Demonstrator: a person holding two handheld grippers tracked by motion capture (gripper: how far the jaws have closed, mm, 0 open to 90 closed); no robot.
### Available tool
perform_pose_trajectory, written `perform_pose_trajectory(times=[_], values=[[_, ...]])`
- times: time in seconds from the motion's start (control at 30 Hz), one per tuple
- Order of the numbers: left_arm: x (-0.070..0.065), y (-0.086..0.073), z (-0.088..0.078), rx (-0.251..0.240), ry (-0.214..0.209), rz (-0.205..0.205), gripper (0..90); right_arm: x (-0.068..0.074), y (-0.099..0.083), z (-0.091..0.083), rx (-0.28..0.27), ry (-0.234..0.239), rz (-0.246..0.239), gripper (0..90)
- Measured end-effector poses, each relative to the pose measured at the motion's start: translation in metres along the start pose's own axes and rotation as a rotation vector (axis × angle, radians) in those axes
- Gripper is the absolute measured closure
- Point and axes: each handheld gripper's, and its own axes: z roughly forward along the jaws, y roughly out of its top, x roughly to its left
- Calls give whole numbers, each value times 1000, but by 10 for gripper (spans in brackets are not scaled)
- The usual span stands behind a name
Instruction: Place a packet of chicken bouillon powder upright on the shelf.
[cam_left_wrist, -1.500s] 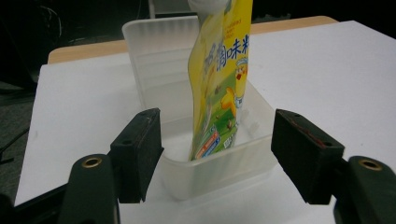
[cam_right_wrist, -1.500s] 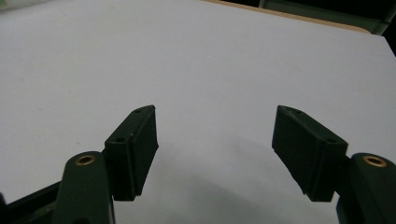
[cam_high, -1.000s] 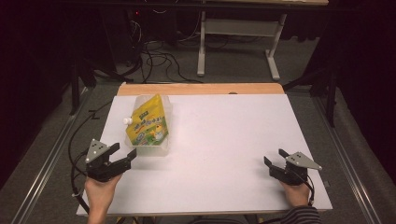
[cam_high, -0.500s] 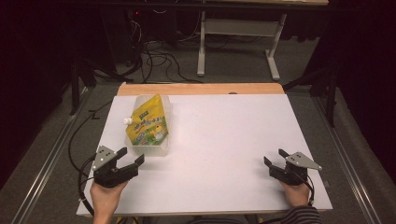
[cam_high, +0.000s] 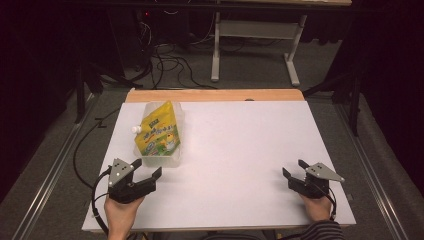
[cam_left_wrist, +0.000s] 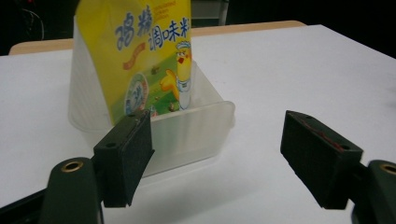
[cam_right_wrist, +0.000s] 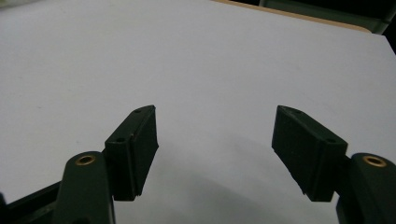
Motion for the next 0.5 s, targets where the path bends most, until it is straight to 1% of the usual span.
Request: perform_pose_trajectory(times=[0.13, 0.2, 0.23, 0.37, 0.43, 0.47, 0.5], values=[[-4, 0, 2, 17, -15, 4, 253, 0, 0, 0, 5, 2, 11, 319], [-8, -1, 5, 25, -22, 9, 254, 0, 0, 1, 9, 3, -5, 319], [-9, -2, 6, 26, -25, 9, 254, 1, 0, 1, 10, 2, 0, 319], [-16, -1, 13, 39, -49, 28, 255, 0, 0, 0, 7, 3, 2, 319], [-20, -1, 17, 46, -57, 39, 255, 1, 0, 0, 4, 3, -4, 319], [-20, -1, 17, 46, -57, 39, 255, 1, 0, 0, 4, 3, -4, 319], [-24, 0, 21, 51, -67, 43, 255, 0, 0, 0, -1, 3, -5, 319]])
